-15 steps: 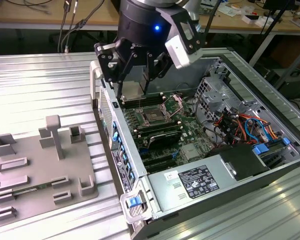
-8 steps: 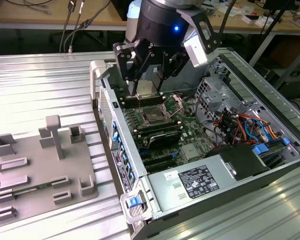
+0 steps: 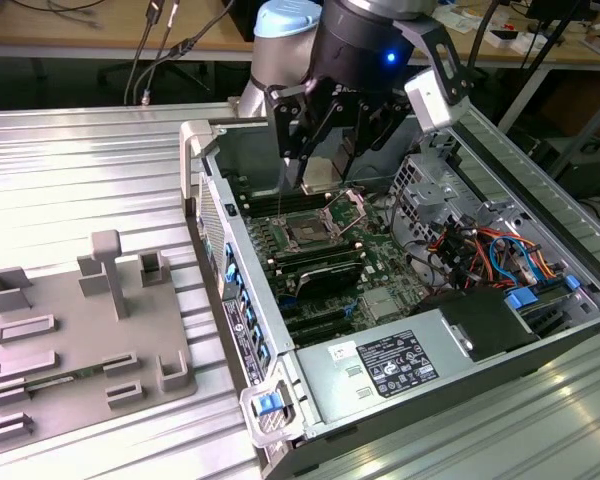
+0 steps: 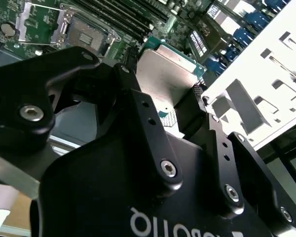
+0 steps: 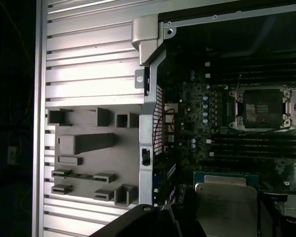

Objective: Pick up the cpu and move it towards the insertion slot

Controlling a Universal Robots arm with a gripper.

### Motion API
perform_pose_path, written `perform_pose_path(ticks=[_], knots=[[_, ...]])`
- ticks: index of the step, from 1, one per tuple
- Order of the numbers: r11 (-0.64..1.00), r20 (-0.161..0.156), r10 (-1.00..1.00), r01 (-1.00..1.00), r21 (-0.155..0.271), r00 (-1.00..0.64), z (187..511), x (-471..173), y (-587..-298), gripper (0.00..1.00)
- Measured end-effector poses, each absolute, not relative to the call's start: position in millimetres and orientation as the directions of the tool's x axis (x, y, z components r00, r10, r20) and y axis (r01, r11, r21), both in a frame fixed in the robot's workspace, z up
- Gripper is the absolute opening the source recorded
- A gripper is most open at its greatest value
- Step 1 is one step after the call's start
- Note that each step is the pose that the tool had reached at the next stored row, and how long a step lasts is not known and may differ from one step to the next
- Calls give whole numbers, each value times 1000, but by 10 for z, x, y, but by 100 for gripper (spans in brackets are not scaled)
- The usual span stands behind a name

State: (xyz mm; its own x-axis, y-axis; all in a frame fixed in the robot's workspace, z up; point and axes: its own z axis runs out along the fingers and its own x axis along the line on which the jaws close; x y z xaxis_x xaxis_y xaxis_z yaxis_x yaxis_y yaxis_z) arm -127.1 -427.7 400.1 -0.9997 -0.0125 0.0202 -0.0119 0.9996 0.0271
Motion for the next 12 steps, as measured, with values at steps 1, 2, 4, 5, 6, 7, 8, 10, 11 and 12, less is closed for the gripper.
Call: perform_pose_path(ticks=[1,2,4,5,6,7,8,10,11,12], knots=[[1000,20,-13,-12,27,-1000,4001,-1248,-4277,55],[1000,20,-13,-12,27,-1000,4001,-1225,-4275,55],[1000,20,-12,-12,27,-1000,3999,-1199,-4257,55],[1000,20,-12,-12,27,-1000,3998,-1194,-4241,55],[1000,20,-12,-12,27,-1000,3996,-1190,-4225,55],[1000,20,-13,-12,27,-1000,3993,-1185,-4192,55],[1000,20,-13,-12,27,-1000,3990,-1181,-4159,55],[1000,20,-13,-12,27,-1000,3987,-1177,-4091,55],[1000,20,-13,-12,27,-1000,3986,-1175,-4059,55],[1000,20,-13,-12,27,-1000,3984,-1172,-4016,55]])
